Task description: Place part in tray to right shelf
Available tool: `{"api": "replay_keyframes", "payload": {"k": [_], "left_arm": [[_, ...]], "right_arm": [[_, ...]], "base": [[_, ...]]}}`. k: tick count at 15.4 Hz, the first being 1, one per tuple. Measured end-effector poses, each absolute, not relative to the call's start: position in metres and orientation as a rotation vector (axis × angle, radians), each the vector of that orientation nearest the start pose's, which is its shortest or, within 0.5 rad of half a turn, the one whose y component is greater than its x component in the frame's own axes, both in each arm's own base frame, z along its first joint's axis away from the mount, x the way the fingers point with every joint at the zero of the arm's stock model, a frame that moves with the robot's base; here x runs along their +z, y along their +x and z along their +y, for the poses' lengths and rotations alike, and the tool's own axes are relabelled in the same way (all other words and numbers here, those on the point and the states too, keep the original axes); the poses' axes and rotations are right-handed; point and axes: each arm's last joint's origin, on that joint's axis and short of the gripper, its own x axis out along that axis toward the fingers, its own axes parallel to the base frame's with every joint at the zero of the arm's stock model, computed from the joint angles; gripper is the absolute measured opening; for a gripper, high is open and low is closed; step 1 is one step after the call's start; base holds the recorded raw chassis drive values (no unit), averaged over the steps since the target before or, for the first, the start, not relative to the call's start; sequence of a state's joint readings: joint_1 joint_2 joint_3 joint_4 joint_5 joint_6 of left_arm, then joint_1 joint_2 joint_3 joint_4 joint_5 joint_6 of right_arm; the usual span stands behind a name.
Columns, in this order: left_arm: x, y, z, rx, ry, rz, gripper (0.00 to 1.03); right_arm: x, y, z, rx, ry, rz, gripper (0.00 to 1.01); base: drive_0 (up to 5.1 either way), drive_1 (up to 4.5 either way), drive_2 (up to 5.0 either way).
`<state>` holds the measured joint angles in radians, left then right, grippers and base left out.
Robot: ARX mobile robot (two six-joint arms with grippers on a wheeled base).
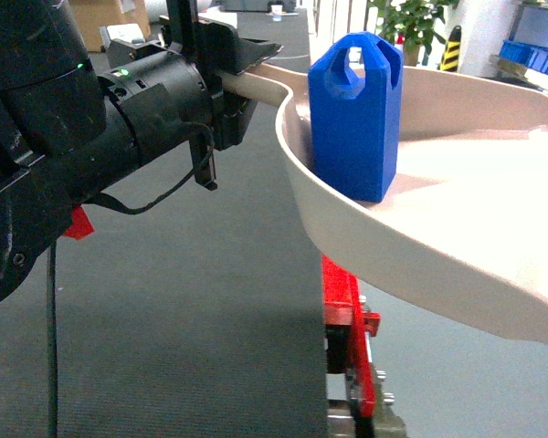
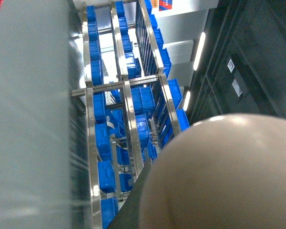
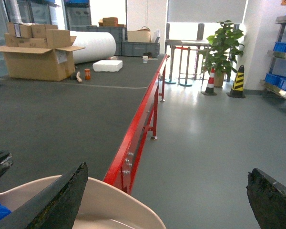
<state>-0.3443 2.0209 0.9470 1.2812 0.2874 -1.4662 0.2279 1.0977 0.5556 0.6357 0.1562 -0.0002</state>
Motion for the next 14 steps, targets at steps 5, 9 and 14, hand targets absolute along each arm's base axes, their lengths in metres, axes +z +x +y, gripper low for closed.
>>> {"api": "replay_keyframes", "payload": {"k": [5, 9, 14], "left_arm": [[0.174, 0.3718, -0.142, -0.662, -1.414, 0.288, 0.12], [0.1739, 0.3718, -0.142, -0.664, -1.413, 0.291, 0.12], [0.1738, 0.3717, -0.1422, -0.665, -1.413, 0.294, 0.12]], "right_arm": [[0.2725, 0.2314, 0.0491, 0.072, 0.018, -0.092, 0.98], [0.2728, 0.2313, 0.0491, 0.072, 0.018, -0.095, 0.98], [0.2718, 0.2314, 0.049, 0.072, 0.017, -0.087, 0.98]], "base": [[5.0, -2.43, -2.4], [5.0, -2.44, -2.4], [5.0, -2.41, -2.4]]}}
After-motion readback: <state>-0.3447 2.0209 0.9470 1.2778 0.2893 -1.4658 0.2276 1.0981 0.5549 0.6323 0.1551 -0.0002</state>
